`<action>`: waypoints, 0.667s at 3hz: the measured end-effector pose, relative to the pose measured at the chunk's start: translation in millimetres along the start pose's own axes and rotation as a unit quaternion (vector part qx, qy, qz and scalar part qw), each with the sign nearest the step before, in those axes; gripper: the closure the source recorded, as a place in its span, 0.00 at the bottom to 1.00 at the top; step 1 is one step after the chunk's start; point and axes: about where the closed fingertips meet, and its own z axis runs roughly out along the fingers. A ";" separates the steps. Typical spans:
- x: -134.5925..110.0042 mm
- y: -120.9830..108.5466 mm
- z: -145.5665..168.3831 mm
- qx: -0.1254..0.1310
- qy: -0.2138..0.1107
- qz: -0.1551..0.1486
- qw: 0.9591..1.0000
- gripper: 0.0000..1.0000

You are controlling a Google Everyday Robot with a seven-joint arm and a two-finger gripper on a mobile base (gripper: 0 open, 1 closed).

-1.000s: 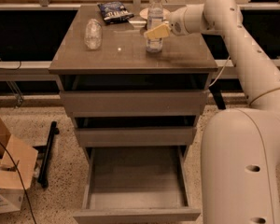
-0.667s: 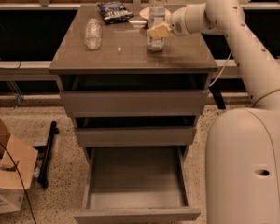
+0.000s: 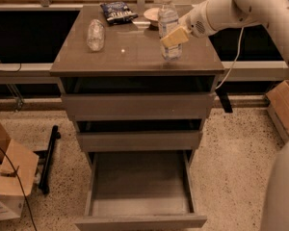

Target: Place blue plastic bottle into bottom drawer

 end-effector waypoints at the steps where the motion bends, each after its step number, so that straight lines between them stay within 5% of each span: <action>1: -19.7 29.7 -66.0 0.038 0.007 -0.015 0.999 1.00; 2: -69.3 86.4 -136.7 0.109 -0.023 -0.015 0.994 1.00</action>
Offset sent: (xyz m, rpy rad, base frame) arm -0.2282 0.0408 0.0332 -0.0964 -0.0321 -0.1867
